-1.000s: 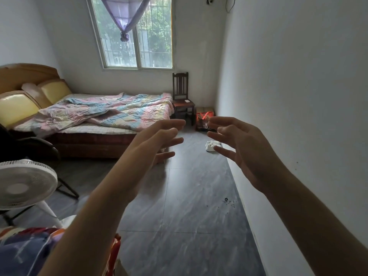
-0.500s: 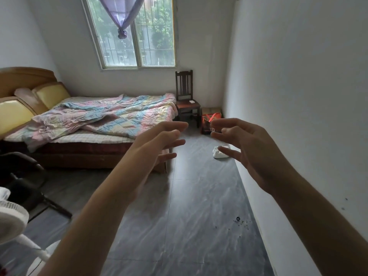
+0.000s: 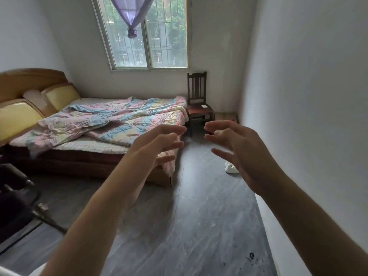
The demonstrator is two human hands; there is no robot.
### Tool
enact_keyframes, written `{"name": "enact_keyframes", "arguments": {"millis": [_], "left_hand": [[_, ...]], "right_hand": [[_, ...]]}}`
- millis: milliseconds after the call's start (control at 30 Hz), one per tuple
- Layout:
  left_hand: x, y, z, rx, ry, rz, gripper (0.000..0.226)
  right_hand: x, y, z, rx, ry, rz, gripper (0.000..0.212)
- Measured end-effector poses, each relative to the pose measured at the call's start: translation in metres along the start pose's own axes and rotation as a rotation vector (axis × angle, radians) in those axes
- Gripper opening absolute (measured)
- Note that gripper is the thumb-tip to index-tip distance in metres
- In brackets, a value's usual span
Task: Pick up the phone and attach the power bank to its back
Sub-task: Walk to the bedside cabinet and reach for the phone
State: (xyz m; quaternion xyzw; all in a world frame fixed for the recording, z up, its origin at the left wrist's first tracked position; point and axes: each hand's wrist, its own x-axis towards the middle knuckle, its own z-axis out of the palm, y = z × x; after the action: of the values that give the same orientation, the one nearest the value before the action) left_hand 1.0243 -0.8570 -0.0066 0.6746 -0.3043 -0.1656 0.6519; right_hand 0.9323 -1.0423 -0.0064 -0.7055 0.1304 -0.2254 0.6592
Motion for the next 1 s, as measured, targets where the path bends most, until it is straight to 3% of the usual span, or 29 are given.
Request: {"name": "enact_keyframes", "arguments": {"millis": [300,633,1000], "left_hand": [[0.109,-0.041,-0.074,-0.003,0.107,0.000,0.029],[0.241,-0.066,-0.214,0.007,0.268,0.001,0.032],[0.305,-0.096,-0.337,0.007,0.441,0.030,0.023]], "right_hand": [[0.146,0.031,0.065,0.034,-0.107,-0.027,0.041],[0.322,0.046,0.185,0.028,-0.204,-0.017,0.030],[0.440,0.063,0.301,0.098,-0.401,-0.024,0.027]]}}
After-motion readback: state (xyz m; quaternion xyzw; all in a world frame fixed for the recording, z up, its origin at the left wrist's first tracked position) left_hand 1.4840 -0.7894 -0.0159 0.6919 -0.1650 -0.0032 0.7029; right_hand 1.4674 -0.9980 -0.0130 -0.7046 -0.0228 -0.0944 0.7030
